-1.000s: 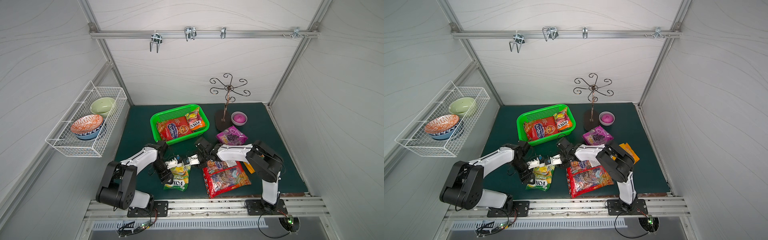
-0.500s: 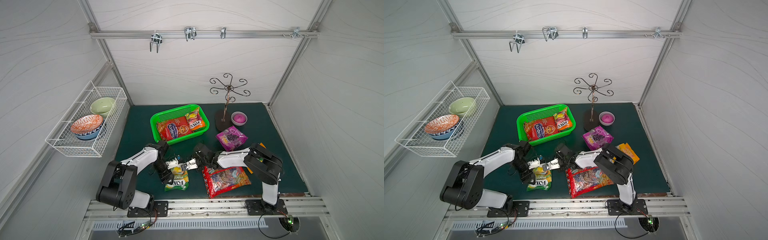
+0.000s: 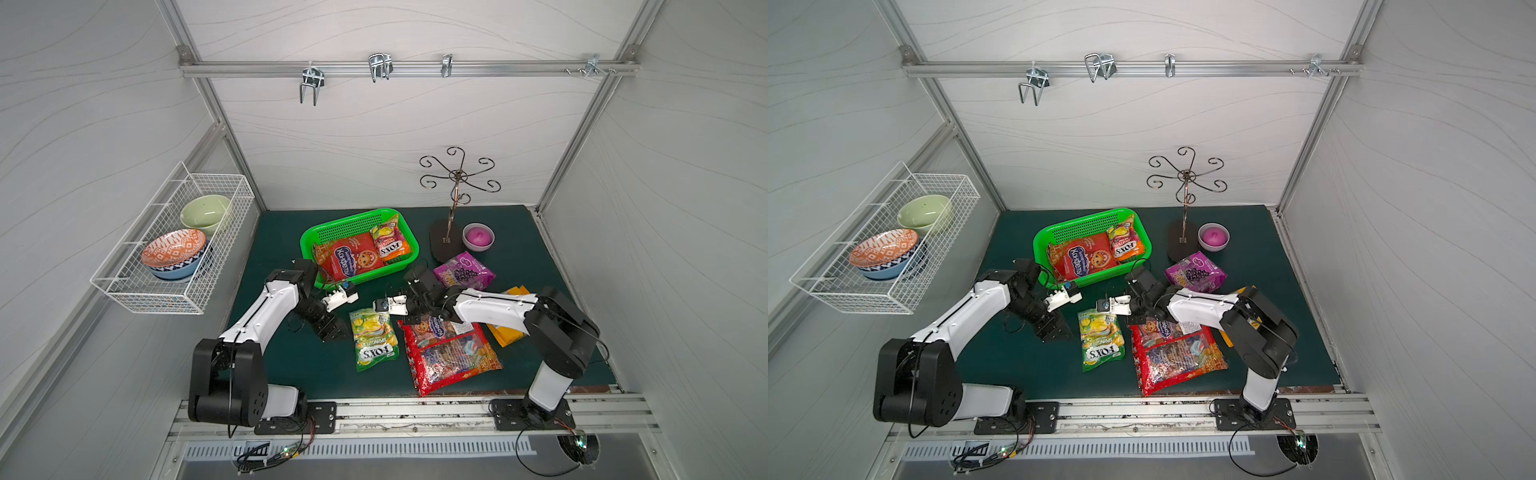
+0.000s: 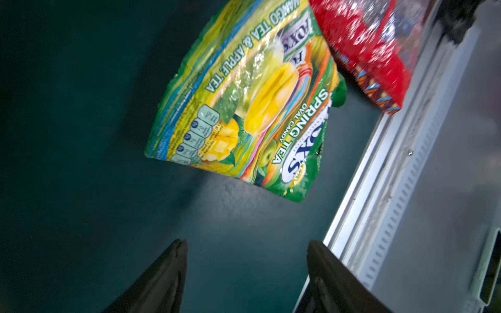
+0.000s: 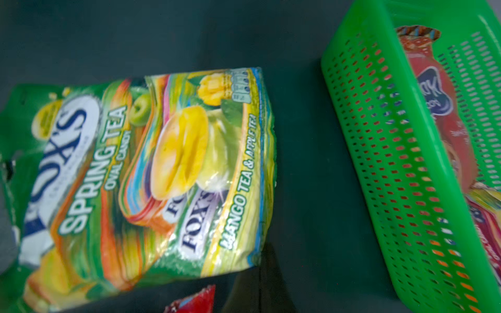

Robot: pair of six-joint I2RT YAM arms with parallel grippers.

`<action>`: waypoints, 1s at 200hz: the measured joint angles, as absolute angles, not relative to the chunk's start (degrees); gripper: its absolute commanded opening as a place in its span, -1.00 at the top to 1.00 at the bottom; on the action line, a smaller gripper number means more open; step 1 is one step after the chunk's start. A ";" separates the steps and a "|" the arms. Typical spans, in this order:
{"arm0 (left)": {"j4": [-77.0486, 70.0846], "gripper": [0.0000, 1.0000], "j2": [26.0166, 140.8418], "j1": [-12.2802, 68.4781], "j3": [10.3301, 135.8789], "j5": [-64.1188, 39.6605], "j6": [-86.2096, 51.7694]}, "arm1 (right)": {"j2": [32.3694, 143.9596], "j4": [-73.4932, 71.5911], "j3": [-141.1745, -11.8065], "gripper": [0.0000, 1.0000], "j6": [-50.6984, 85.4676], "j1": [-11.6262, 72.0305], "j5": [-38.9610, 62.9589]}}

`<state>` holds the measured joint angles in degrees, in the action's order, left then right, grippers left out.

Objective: Put the candies in the basket
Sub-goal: Pick up the candy at the center of the board.

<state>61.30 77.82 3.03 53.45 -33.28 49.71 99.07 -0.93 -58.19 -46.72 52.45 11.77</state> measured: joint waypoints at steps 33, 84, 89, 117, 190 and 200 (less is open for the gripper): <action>63.61 -0.46 77.08 1.85 58.06 -39.00 46.48 | 97.12 2.85 -60.36 1.00 -42.83 52.01 10.68; 62.17 -0.46 77.73 1.80 62.08 -42.59 39.64 | 91.70 3.95 -60.69 1.00 -35.05 49.76 6.61; 61.78 -0.46 77.87 1.80 62.37 -42.74 38.83 | 91.20 3.97 -60.80 1.00 -34.33 49.41 6.07; 59.40 -0.46 78.26 1.80 63.05 -42.87 35.94 | 89.52 3.97 -61.80 1.00 -30.20 47.20 4.45; 57.47 -0.46 78.96 1.80 64.18 -43.62 33.17 | 87.31 3.36 -63.48 1.00 -26.48 44.01 6.70; 57.56 -0.46 79.40 1.80 65.54 -44.18 33.15 | 86.78 3.14 -63.48 1.00 -27.03 44.01 8.08</action>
<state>57.56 79.40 1.80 65.54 -44.18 33.15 86.78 3.14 -63.48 -27.03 44.01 8.08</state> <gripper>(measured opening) 0.729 0.045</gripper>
